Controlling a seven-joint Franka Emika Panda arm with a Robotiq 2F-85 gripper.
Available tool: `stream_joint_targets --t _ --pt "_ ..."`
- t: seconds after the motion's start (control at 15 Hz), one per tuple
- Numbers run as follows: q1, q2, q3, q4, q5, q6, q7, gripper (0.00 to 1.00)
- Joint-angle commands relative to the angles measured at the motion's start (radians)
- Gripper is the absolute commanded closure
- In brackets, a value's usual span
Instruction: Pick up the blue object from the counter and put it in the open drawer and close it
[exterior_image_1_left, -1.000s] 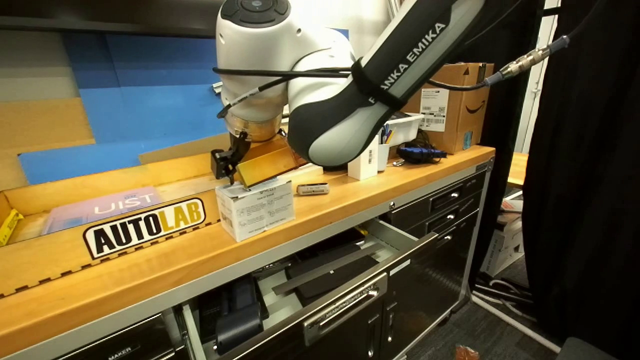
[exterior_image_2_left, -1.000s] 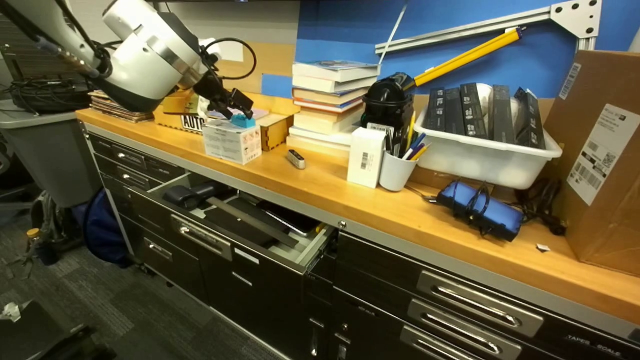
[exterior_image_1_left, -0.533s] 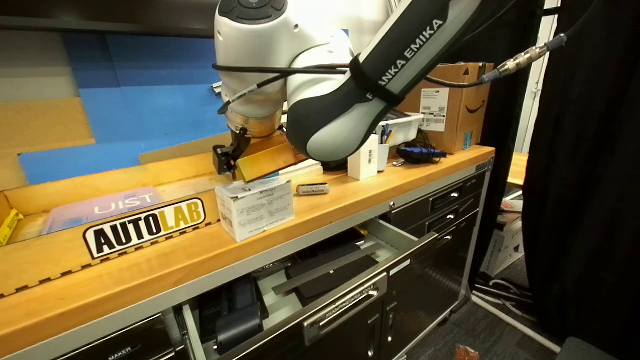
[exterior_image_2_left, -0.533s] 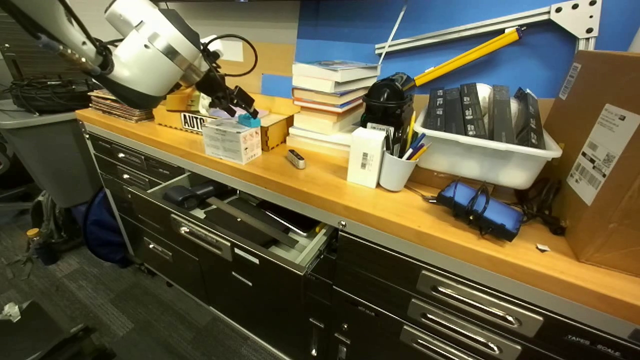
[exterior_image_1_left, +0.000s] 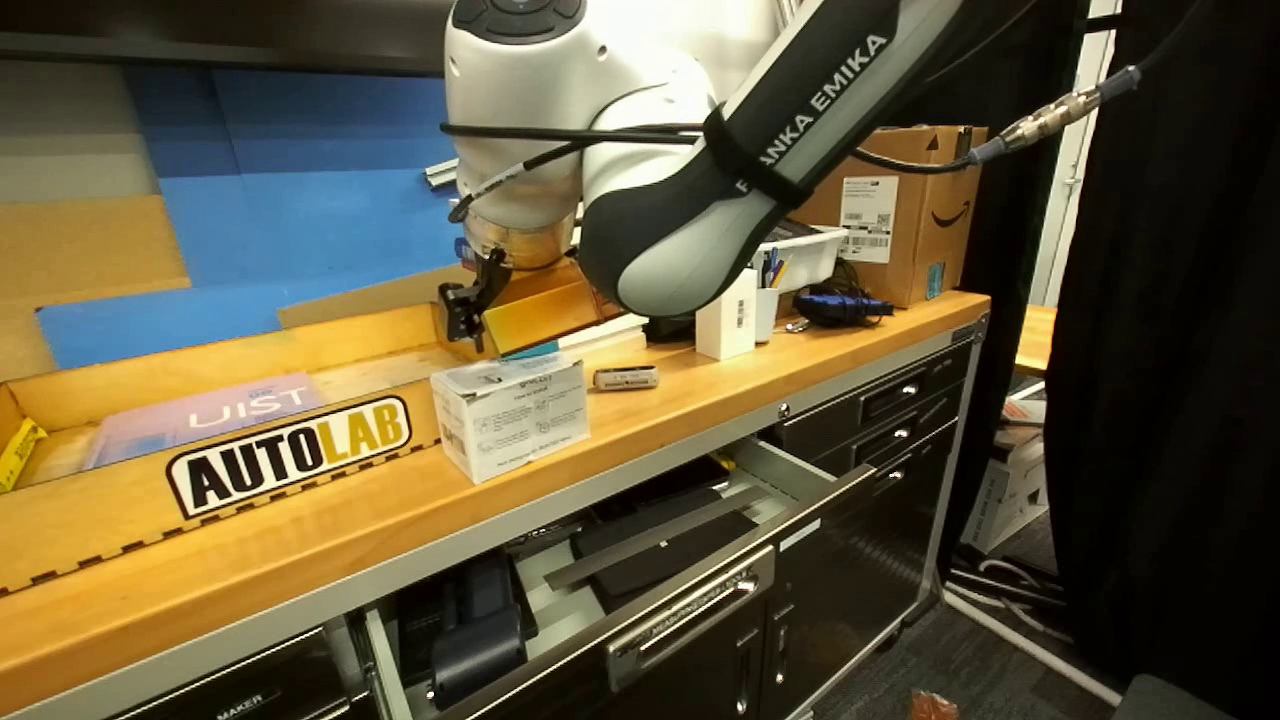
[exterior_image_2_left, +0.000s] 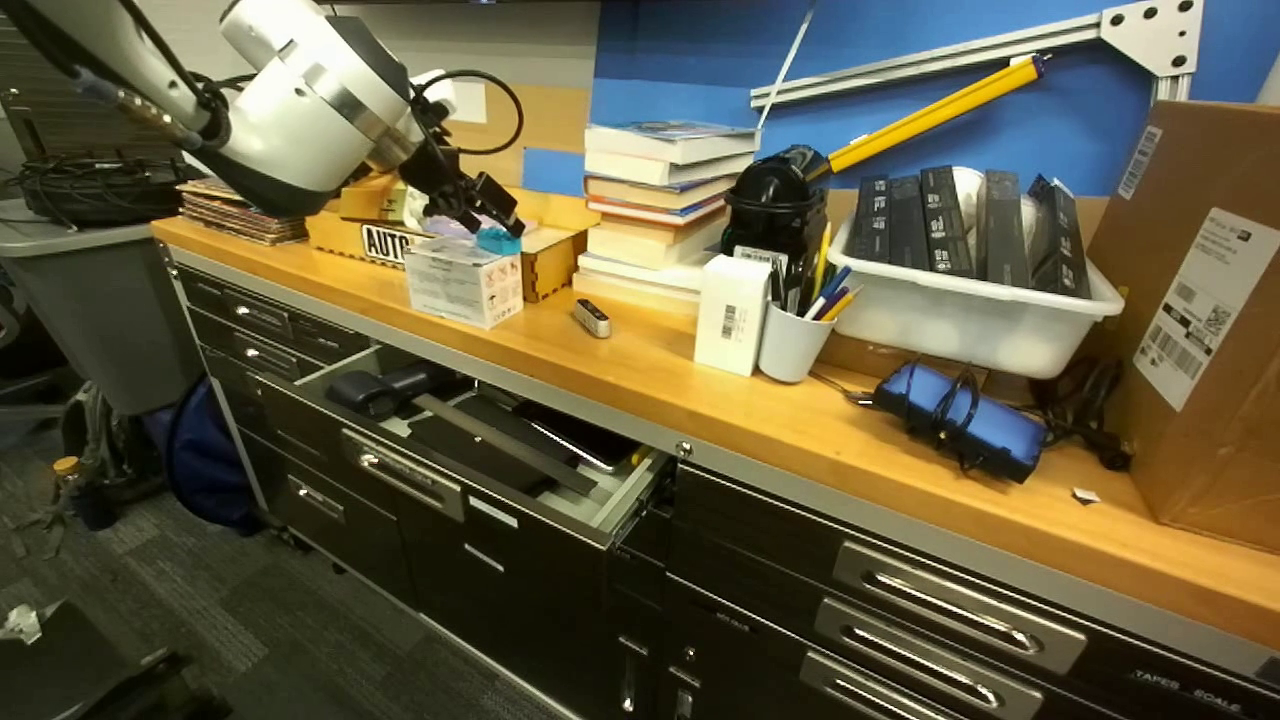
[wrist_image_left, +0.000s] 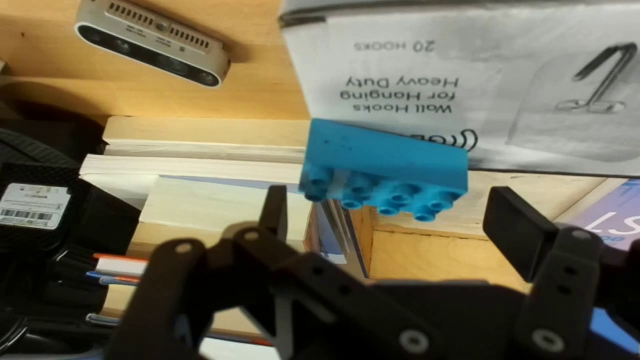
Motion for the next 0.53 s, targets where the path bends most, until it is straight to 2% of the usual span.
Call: stream_joint_targets --t 0.0,0.2,0.27,0.33,0.47 --pt "0.002 -0.019 -0.008 0.007 -0.01 -0.022 0.031 0.0" --pt "0.002 -0.009 -0.011 0.006 -0.003 -0.03 0.029 0.0" --pt "0.001 -0.008 -0.01 0.004 0.002 -0.031 0.022 0.25" --pt "0.002 -0.008 -0.009 0.002 0.001 -0.032 0.02 0.25" --pt "-0.001 -0.01 -0.005 -0.006 0.017 -0.025 0.009 0.42"
